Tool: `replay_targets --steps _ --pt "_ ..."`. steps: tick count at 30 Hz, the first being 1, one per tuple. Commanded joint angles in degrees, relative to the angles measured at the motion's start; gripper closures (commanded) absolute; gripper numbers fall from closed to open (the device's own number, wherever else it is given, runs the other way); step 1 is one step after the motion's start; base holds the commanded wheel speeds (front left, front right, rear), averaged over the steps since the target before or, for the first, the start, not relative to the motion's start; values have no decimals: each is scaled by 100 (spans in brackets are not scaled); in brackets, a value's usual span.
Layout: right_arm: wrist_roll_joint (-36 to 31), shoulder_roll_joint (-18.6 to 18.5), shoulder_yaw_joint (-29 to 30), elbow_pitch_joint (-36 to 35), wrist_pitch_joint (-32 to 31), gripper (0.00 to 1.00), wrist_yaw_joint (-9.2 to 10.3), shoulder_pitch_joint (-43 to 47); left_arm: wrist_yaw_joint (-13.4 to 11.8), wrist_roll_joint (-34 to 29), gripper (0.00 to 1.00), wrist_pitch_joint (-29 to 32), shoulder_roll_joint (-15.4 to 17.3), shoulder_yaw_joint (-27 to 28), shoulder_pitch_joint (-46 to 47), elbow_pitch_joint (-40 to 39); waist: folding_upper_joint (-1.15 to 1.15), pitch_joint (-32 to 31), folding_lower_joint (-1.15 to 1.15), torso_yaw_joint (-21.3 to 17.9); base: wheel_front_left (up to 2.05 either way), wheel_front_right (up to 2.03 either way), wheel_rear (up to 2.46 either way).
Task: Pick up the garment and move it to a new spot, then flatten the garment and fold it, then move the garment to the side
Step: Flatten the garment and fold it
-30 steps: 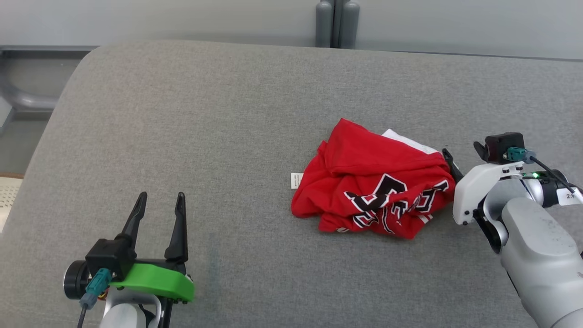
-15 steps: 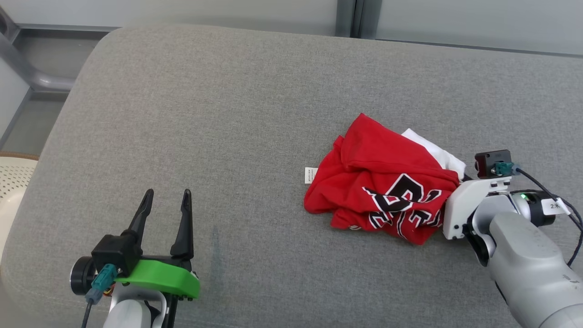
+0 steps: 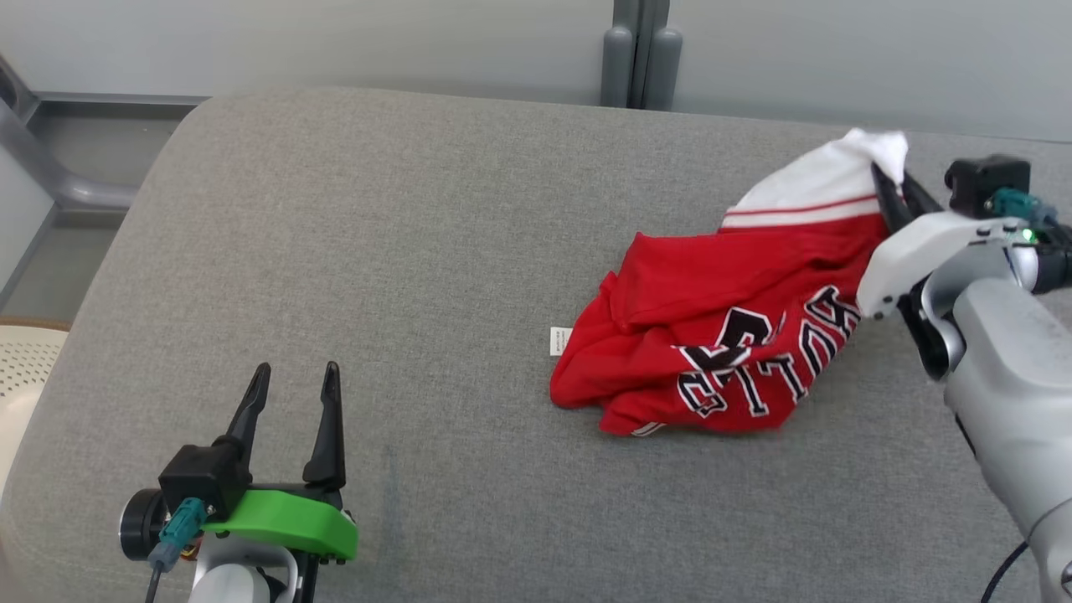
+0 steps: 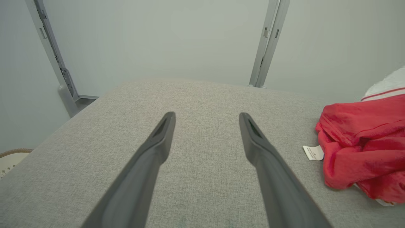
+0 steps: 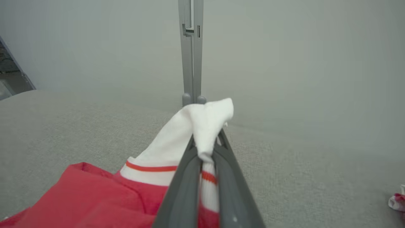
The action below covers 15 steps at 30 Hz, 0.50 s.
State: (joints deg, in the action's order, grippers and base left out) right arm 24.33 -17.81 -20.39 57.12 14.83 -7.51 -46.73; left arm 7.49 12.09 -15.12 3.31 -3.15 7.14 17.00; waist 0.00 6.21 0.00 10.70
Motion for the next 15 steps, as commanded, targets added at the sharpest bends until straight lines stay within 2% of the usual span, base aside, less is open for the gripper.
replay_targets --steps 1,9,15 --pt "-73 -75 137 -276 45 100 5 -99 -2 -16 0 0 9 34 -62 -26 0 -85 0 -71 0 0 0" --pt "-620 102 860 -1997 40 100 5 539 -2 -49 0 0 4 112 -181 -65 0 -279 0 -212 0 0 0" --pt "-822 359 1413 -3096 40 100 5 1679 -2 -59 0 1 -12 163 -317 -109 0 -379 0 -352 0 0 0"
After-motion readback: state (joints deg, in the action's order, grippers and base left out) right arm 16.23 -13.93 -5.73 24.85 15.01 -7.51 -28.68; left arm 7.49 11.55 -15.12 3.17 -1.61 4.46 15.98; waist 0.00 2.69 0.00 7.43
